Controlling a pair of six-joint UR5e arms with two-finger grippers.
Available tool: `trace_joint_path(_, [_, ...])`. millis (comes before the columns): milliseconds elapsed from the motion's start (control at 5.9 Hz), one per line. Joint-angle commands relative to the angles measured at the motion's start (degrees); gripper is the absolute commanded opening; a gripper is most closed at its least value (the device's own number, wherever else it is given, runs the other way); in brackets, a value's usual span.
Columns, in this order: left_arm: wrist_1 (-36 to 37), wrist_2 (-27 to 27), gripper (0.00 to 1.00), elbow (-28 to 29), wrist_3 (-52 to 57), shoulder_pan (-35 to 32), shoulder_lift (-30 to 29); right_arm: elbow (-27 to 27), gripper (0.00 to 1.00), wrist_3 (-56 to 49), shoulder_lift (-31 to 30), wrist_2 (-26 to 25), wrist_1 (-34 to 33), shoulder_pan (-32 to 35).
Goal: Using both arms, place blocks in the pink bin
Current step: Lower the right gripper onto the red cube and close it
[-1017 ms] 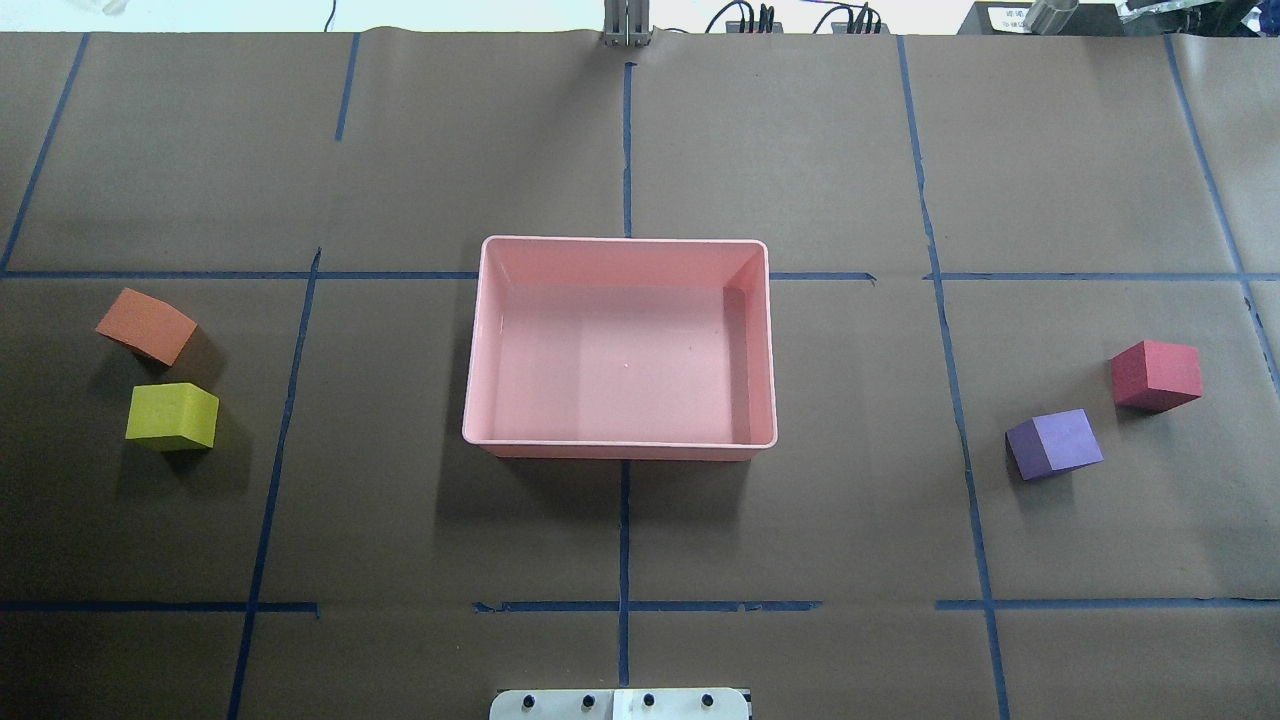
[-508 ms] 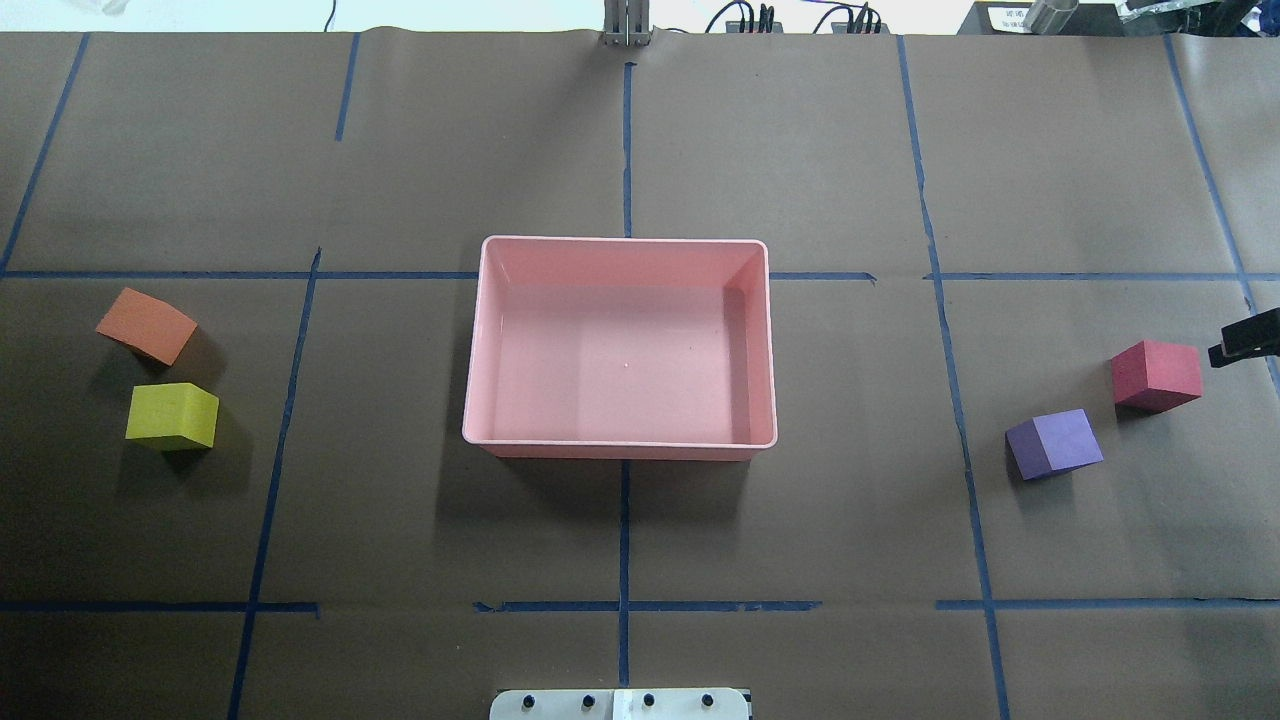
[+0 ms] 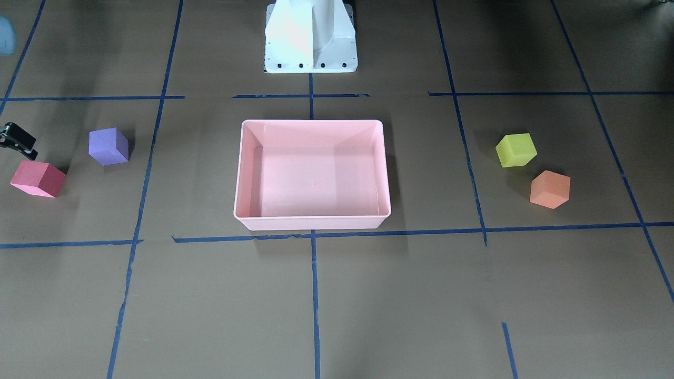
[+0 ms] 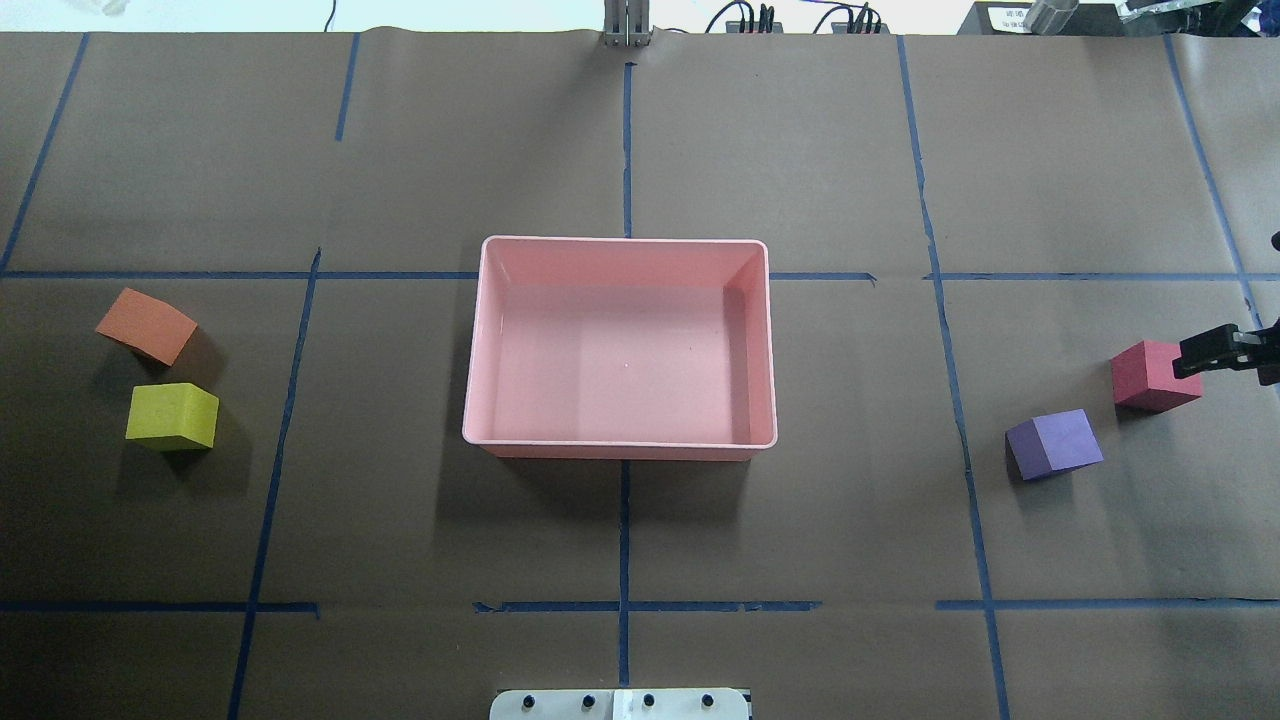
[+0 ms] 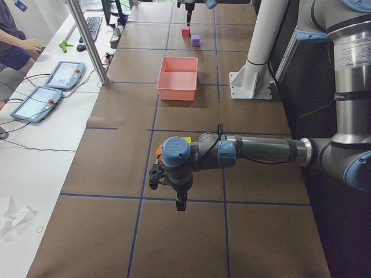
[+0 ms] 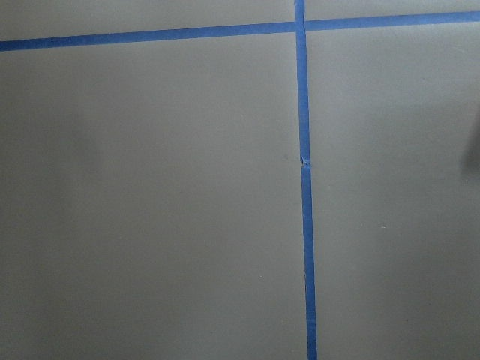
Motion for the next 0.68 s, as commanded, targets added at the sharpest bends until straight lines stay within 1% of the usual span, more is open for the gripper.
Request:
trace_joint_path(0, [0.07,0.02,1.0,0.0,0.0,0.0,0.0,-2.64,1.0,-0.59,2.08,-0.76,0.1,-1.29])
trace_joint_path(508, [-0.02,-0.07,1.0,0.0,0.0,0.09,0.0,-5.03,1.0,-2.97,3.14,-0.76,0.1,-1.81])
